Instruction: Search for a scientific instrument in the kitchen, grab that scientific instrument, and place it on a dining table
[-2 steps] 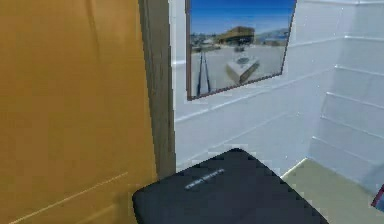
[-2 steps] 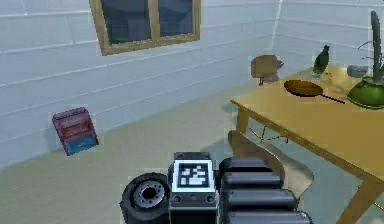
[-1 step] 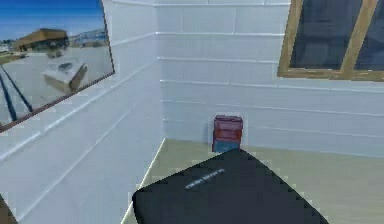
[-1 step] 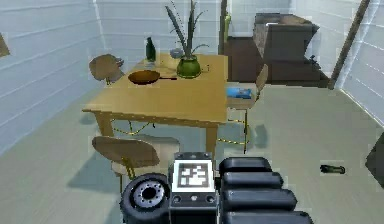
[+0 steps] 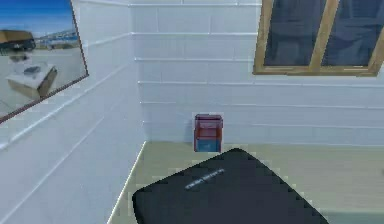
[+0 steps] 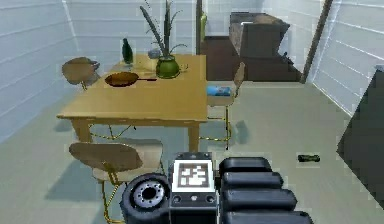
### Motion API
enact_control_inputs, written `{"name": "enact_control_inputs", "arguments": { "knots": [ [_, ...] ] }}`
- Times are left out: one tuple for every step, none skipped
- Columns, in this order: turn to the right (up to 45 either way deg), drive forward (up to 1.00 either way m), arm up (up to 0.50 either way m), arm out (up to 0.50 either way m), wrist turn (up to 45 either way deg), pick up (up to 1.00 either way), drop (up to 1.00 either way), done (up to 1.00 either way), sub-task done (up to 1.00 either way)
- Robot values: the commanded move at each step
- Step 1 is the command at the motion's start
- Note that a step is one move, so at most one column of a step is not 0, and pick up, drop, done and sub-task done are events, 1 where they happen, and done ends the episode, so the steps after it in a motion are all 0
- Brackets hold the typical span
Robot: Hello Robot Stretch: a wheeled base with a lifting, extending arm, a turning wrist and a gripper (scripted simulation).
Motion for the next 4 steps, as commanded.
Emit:
{"name": "enact_control_inputs", "arguments": {
  "knots": [
    [0.0, 0.70, 0.00, 0.00, 0.0, 0.00, 0.00, 0.00, 0.00],
    [45.0, 0.00, 0.00, 0.00, 0.0, 0.00, 0.00, 0.00, 0.00],
    [15.0, 0.00, 0.00, 0.00, 0.0, 0.00, 0.00, 0.00, 0.00],
    [0.0, 1.00, 0.00, 0.00, 0.0, 0.00, 0.00, 0.00, 0.00]
  ]
}}
